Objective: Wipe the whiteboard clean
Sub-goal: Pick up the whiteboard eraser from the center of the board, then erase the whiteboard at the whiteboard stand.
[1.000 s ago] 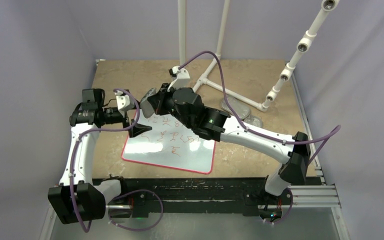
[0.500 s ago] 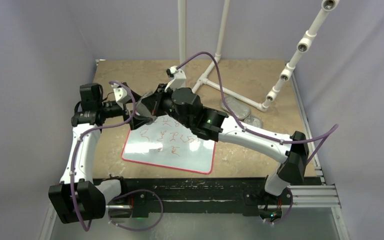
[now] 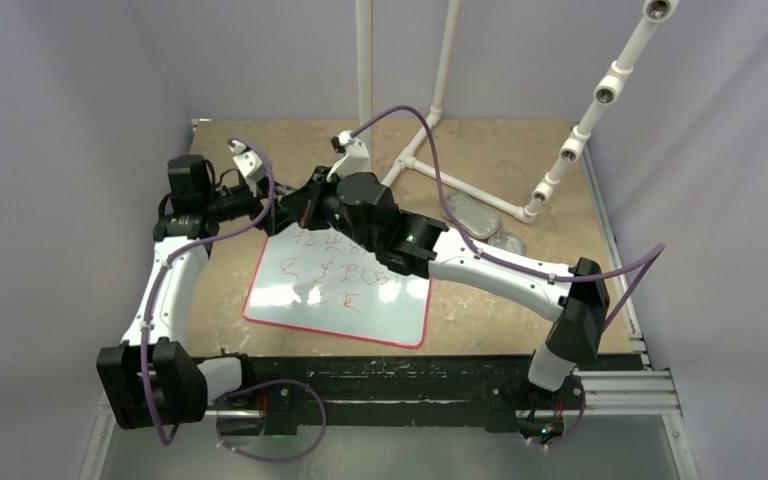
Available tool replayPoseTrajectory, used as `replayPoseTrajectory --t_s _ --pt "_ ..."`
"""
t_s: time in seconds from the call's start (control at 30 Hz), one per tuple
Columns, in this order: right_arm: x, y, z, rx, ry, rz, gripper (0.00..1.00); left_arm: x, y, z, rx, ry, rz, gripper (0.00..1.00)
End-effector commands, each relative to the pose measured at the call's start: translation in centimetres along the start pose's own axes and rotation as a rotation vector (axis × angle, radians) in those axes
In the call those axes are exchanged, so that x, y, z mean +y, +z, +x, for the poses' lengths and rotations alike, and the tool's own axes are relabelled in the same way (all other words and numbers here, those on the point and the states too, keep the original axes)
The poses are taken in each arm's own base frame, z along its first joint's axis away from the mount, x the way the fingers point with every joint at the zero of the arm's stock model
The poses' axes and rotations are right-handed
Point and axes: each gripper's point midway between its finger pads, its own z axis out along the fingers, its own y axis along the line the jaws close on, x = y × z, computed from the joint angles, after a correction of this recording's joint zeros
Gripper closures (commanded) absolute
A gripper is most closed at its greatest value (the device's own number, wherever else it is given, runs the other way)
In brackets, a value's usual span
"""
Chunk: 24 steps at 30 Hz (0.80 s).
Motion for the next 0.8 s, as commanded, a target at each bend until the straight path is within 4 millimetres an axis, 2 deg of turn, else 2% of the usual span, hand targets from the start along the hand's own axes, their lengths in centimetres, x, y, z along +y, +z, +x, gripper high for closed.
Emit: replayPoseTrajectory --t_s 0.0,0.17,0.27,0.37,0.47,0.57,0.63,0.7,0.77 --pt "1.9 -0.1 -3.5 -0.045 0.094 -0.075 1.0 -3.4 -0.1 1.6 0.001 -0.047 0.063 0.29" --pt "0.7 -0.2 -3.5 -0.015 0.137 -0.083 1.0 -4.7 -0.3 1.0 -0.018 -0.038 0.123 0.32" --pt "-0.8 -0.4 -3.2 0.009 0.185 -0.092 1.0 -5.0 -0.3 0.6 -0.02 -0.031 0.155 0.26" --pt "-1.2 -0.7 -3.2 0.012 0.2 -0.098 1.0 -5.3 -0.3 0.4 -0.032 -0.021 0.17 0.23" --pt "-1.5 -0.8 -3.0 0.014 0.204 -0.09 1.0 -5.2 -0.3 0.6 -0.033 -0.018 0.17 0.35" --pt "-1.9 -0.9 -3.3 0.003 0.214 -0.085 1.0 -5.3 -0.3 1.1 -0.014 -0.003 0.175 0.56" --pt "-2.1 -1.0 -3.4 0.008 0.228 -0.094 1.0 -5.2 -0.3 1.7 0.003 -0.004 0.178 0.59" --pt "-2.0 -1.1 -3.4 0.014 0.241 -0.11 1.0 -5.3 -0.2 2.1 0.009 -0.01 0.185 0.54" --pt "-1.7 -1.1 -3.3 0.022 0.251 -0.121 1.0 -5.5 -0.3 2.2 0.007 -0.011 0.188 0.29"
